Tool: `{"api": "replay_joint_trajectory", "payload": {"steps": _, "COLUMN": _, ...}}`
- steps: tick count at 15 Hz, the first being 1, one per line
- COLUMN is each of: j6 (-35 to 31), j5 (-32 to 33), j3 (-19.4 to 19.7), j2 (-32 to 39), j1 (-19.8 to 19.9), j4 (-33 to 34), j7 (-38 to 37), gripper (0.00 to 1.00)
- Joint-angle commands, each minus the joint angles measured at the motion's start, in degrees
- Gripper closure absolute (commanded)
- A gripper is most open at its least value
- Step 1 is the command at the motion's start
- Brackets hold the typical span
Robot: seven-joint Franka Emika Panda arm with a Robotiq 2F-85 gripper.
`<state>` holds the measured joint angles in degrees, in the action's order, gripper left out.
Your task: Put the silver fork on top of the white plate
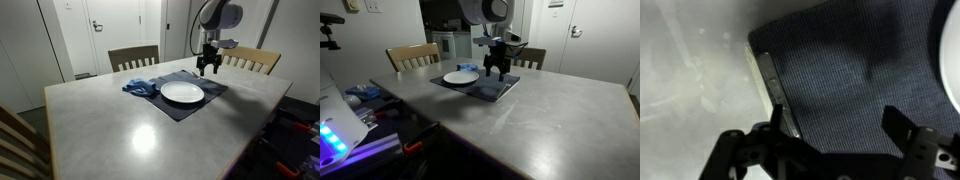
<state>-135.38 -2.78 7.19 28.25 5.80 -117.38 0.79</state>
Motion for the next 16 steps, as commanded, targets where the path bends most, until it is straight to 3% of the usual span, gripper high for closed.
{"api": "replay_joint_trajectory", "payload": {"steps": 1, "j6": 0.0, "j5": 0.69, "j3": -0.53, "j2": 0.51, "j1": 0.86, "j4": 0.23, "j7": -0.2, "gripper": 0.0}}
{"api": "replay_joint_trajectory", "payload": {"steps": 4, "j6": -0.01, "j5": 0.69, "j3": -0.57, "j2": 0.81, "j1": 1.02, "j4": 0.26, "j7": -0.22, "gripper": 0.0}}
{"api": "replay_joint_trajectory", "payload": {"steps": 8, "j6": 4.87, "j5": 1.97, "j3": 0.35, "j2": 2.72, "j1": 0.27, "j4": 3.31, "j7": -3.2, "gripper": 0.0}}
{"api": "replay_joint_trajectory", "payload": {"steps": 16, "j6": 1.3, "j5": 8.85, "j3": 1.46, "j2": 3.84, "j1": 1.56, "j4": 4.81, "j7": 1.36, "gripper": 0.0}}
